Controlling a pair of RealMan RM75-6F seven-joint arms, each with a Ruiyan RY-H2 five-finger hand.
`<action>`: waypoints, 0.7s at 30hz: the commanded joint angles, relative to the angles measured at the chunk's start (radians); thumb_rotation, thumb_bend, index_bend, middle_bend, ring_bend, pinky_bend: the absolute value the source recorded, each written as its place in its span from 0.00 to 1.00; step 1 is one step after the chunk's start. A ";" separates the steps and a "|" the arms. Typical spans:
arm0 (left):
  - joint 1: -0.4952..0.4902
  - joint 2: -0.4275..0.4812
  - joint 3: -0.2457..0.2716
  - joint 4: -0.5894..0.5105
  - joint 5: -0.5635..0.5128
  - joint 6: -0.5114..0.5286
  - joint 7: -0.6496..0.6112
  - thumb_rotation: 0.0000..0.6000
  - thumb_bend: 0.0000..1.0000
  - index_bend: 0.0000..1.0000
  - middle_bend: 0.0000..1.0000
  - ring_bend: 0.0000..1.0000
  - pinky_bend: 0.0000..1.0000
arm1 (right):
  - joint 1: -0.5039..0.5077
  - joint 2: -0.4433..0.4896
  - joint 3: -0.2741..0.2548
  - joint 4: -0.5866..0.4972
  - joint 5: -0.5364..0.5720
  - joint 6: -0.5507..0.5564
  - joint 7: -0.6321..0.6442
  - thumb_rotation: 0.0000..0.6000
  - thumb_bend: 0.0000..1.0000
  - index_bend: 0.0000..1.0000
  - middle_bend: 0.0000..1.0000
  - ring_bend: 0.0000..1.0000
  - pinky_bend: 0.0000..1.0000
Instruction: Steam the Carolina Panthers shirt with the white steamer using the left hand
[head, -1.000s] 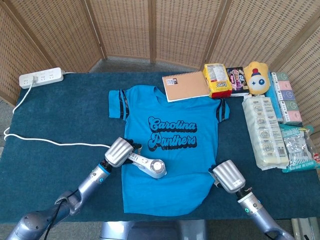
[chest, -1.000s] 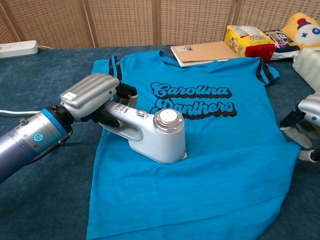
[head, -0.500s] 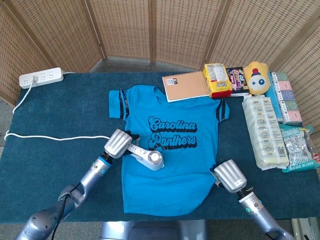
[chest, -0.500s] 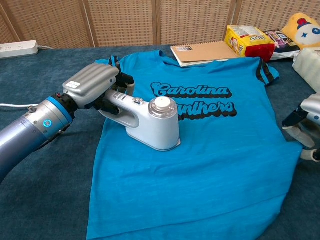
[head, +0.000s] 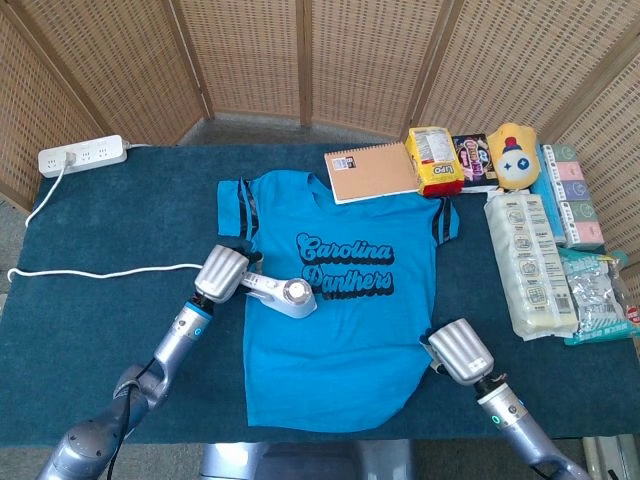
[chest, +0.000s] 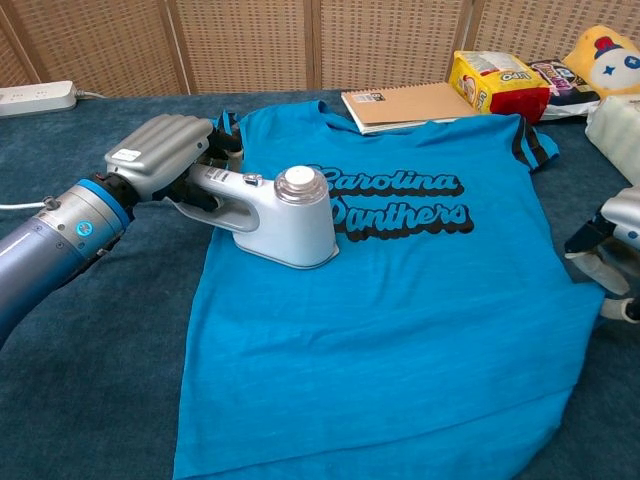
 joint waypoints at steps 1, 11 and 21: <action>0.002 -0.004 0.008 -0.008 0.008 0.010 -0.006 1.00 0.47 0.69 0.73 0.68 0.80 | 0.000 -0.001 0.000 0.001 -0.001 0.001 0.001 1.00 0.37 0.81 0.74 0.76 0.78; -0.008 -0.028 0.046 -0.055 0.052 0.068 -0.020 1.00 0.46 0.69 0.73 0.68 0.80 | -0.006 0.004 -0.002 0.002 0.002 0.006 0.001 1.00 0.37 0.81 0.74 0.76 0.78; -0.030 -0.076 0.053 -0.081 0.066 0.063 -0.003 1.00 0.46 0.69 0.73 0.68 0.80 | -0.011 0.006 -0.002 0.007 0.003 0.013 0.008 1.00 0.37 0.81 0.74 0.76 0.78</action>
